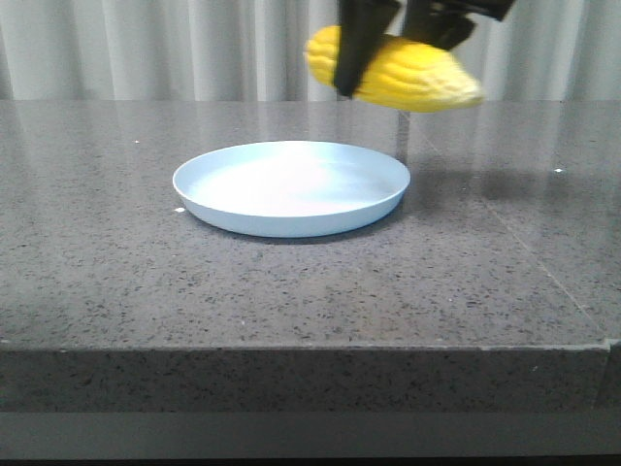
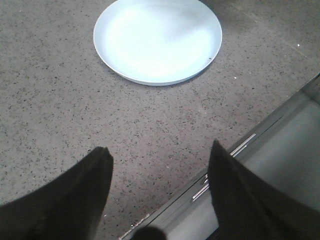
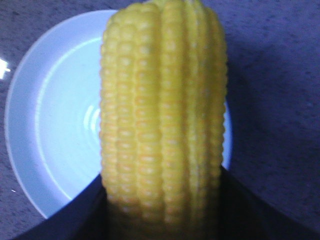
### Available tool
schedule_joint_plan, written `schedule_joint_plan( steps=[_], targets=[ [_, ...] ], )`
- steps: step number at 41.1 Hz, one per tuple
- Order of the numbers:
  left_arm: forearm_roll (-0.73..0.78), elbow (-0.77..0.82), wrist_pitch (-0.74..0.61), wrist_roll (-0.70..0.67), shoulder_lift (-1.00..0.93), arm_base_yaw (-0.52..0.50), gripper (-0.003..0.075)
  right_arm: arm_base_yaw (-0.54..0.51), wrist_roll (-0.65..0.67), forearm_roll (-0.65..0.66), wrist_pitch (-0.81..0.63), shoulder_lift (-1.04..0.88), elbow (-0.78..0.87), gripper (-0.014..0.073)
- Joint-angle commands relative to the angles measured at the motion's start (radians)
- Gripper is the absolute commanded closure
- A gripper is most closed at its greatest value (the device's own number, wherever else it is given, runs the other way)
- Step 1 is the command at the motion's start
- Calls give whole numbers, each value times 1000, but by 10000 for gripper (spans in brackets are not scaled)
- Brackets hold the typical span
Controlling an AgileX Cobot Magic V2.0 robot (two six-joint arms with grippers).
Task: Place corn on plate with both arms
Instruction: 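Carry the corn cob with the right gripper over the plate and lower it, then open the right gripper and raise it off the corn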
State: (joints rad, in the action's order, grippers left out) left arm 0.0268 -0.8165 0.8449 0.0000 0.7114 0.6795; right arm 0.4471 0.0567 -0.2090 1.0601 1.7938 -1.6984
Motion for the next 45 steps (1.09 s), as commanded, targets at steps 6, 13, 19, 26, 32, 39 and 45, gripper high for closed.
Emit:
schedule_joint_plan(
  steps=[6, 13, 19, 26, 32, 39, 45],
  targets=[
    [-2, -26, -77, -8, 0, 8, 312, 52, 144, -13, -108, -7, -28, 345],
    [-2, -26, -77, -8, 0, 8, 312, 58, 190, -45, -177, 45, -28, 342],
    [-2, -26, -77, -8, 0, 8, 312, 59, 190, -50, -186, 81, -28, 223],
    [-2, -26, -77, -8, 0, 8, 312, 59, 189, -49, -193, 85, -28, -28],
    [-2, -26, -77, -8, 0, 8, 312, 59, 177, -39, -197, 64, -28, -62],
    [-2, -26, -77, -8, 0, 8, 312, 63, 61, -29, -160, -20, -28, -62],
    [-2, -26, -77, -8, 0, 8, 312, 73, -66, -13, -110, -152, 9, -62]
  ],
)
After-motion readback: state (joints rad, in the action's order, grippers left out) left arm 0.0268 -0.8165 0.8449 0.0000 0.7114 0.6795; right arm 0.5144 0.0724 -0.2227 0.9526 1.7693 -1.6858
